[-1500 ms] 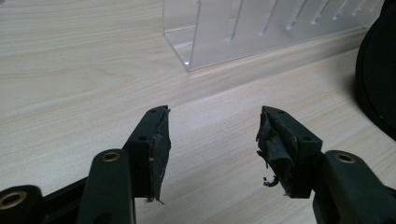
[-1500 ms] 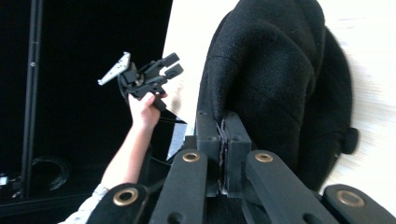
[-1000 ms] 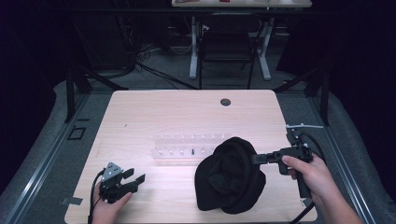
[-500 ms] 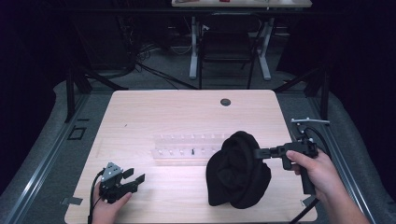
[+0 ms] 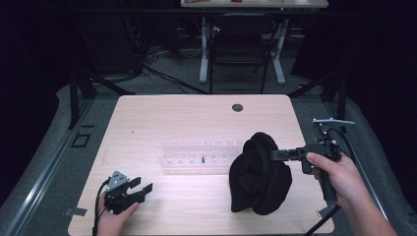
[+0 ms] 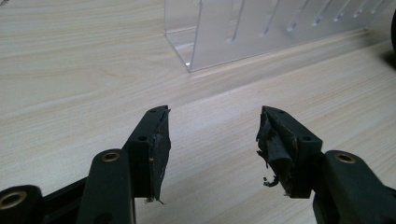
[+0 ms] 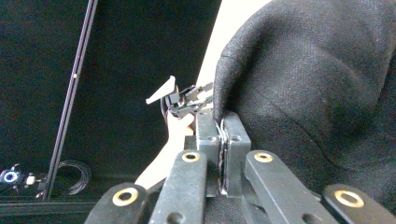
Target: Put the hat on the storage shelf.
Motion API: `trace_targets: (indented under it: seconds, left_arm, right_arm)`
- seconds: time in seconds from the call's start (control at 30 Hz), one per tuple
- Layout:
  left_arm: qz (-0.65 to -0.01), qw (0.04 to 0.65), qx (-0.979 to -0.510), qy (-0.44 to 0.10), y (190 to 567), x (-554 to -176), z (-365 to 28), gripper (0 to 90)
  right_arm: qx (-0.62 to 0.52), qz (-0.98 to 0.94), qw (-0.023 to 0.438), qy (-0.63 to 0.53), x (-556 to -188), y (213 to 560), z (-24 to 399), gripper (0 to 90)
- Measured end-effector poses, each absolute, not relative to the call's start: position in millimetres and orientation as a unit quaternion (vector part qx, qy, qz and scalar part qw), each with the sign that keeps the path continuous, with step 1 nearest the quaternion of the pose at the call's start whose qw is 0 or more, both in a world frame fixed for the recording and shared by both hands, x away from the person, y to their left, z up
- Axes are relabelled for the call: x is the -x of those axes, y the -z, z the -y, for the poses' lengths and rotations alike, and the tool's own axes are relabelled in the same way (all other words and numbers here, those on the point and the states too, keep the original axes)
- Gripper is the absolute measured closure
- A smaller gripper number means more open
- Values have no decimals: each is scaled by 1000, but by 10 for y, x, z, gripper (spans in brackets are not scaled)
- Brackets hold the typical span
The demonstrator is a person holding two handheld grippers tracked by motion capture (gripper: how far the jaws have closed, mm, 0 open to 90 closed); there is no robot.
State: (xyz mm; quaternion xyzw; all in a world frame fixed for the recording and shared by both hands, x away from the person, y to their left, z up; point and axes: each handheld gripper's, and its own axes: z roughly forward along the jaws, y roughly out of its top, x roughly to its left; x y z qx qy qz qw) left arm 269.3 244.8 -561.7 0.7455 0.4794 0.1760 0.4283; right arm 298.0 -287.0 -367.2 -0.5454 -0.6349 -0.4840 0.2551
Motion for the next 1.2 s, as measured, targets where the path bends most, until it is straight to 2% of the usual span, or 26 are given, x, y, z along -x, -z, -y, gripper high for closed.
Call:
trace_targets:
  seconds: [0.53,1.2]
  left_arm:
    - [-481,429,-743,-179,5607,-2688,-2450,438]
    - [-479,432,-743,-179,5604,-2692,-2442,438]
  right_arm:
    - [534,629,249,507,-3026,3336,2839,886]
    - [525,625,247,521,-3209,3090,2679,886]
